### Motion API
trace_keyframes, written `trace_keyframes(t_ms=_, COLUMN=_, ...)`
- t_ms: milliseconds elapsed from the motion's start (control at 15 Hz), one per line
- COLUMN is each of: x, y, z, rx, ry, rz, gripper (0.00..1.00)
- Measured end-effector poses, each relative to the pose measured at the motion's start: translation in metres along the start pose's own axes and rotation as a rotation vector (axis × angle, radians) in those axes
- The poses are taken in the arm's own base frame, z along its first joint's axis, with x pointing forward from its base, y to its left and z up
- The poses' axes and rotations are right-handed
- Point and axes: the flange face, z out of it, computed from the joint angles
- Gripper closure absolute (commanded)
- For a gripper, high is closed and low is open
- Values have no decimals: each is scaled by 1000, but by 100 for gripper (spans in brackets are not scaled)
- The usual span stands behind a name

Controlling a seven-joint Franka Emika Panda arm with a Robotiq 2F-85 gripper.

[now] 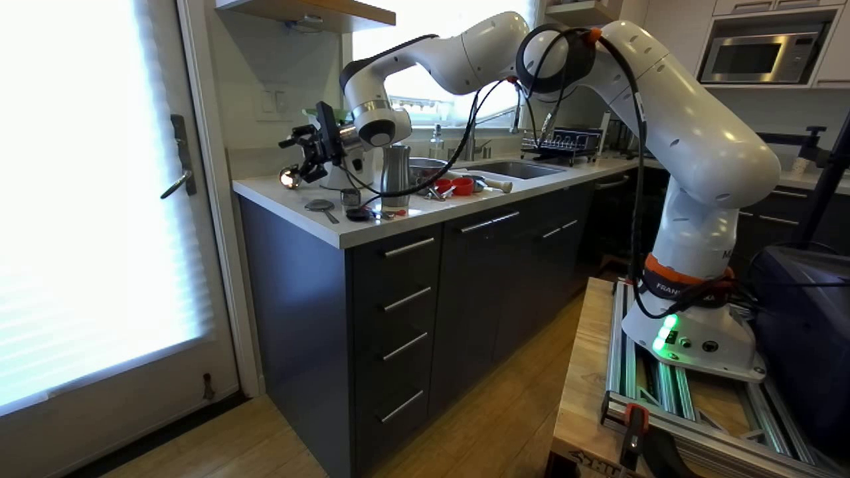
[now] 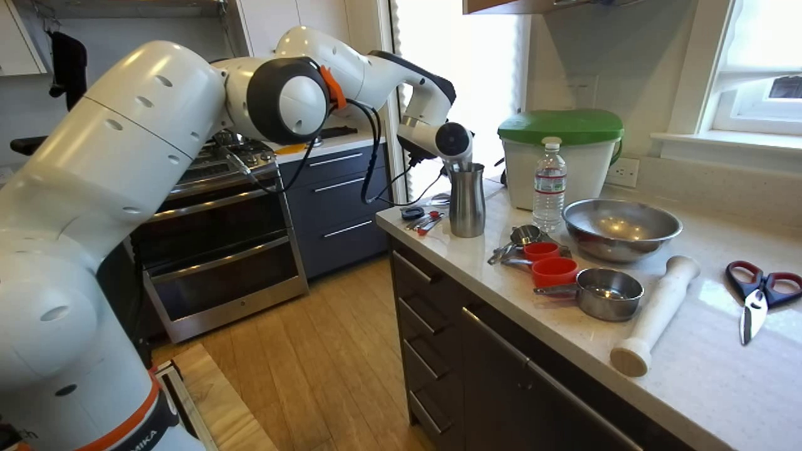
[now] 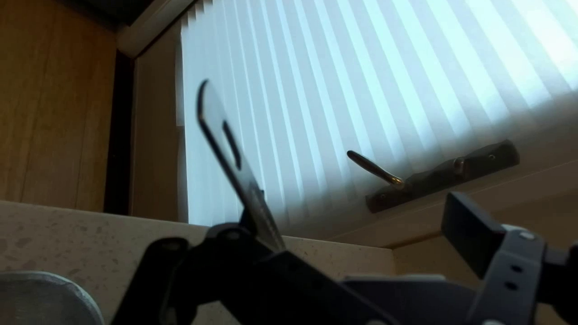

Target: Pick up the silver serving utensil from the silver utensil holder and lay it on the kitchen counter

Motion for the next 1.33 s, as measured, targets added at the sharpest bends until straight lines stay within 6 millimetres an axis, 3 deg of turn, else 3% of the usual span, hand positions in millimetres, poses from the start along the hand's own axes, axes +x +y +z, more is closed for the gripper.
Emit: trace_keyframes(t_ms=1333, x=15, y=24, z=-7, rx=-192, ry=73, rz=-58, gripper=0)
